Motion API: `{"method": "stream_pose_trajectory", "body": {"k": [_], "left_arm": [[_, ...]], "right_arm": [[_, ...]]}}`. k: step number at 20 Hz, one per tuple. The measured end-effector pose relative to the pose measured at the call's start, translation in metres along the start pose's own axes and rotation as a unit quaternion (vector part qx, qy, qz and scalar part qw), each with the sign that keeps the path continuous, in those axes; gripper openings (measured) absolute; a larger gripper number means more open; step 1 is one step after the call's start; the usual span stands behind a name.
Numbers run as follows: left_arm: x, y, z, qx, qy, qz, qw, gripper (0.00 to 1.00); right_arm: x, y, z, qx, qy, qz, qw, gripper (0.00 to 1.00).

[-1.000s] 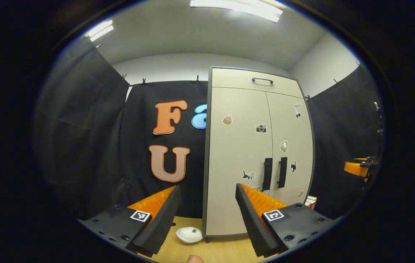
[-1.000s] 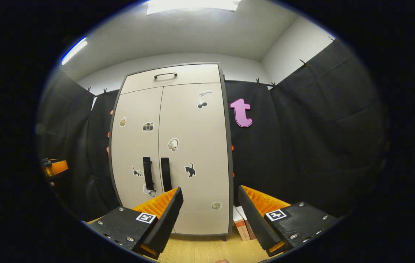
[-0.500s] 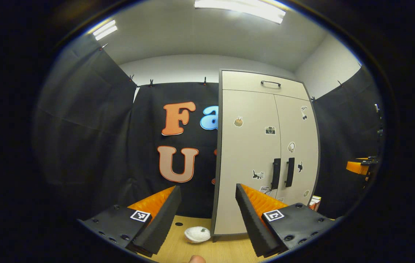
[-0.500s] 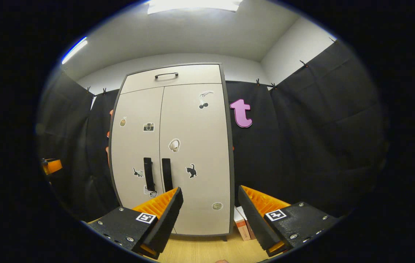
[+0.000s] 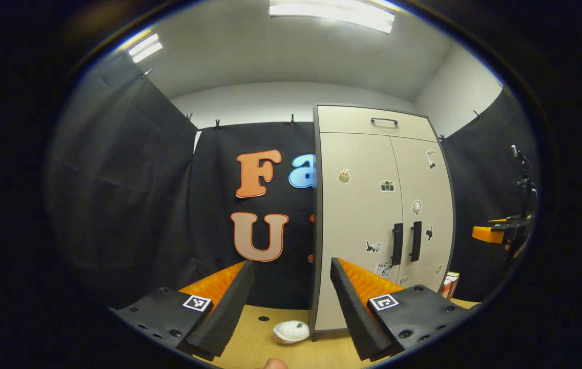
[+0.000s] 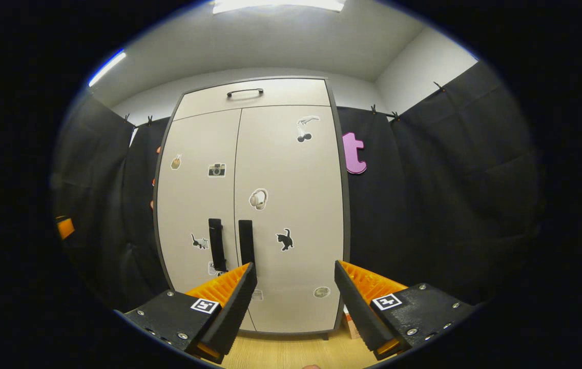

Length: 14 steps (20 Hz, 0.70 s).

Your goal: Open the right door of the double-door shoe cabinet with the right hand, and open the left door with the left hand.

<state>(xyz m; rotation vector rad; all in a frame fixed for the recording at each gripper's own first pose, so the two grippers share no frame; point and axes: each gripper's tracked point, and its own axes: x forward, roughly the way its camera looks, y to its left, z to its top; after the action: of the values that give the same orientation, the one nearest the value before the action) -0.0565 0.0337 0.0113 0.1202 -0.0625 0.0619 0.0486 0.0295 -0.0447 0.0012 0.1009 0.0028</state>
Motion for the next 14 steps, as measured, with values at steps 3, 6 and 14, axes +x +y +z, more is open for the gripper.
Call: {"method": "stream_pose_trajectory", "body": {"k": [3, 6, 14], "left_arm": [[-0.001, 0.007, -0.001, 0.0, 0.0, 0.005, 1.0, 0.95], [0.0, 0.012, -0.002, 0.001, 0.002, 0.007, 1.0, 0.95], [0.008, 0.014, -0.019, -0.012, 0.019, 0.007, 1.0, 0.95]], "right_arm": [[0.025, 0.013, -0.007, 0.003, 0.009, 0.004, 1.0, 0.93], [0.049, 0.028, -0.013, 0.002, 0.014, 0.005, 1.0, 0.93], [0.117, 0.079, -0.034, 0.008, 0.036, 0.029, 0.999, 0.93]]}}
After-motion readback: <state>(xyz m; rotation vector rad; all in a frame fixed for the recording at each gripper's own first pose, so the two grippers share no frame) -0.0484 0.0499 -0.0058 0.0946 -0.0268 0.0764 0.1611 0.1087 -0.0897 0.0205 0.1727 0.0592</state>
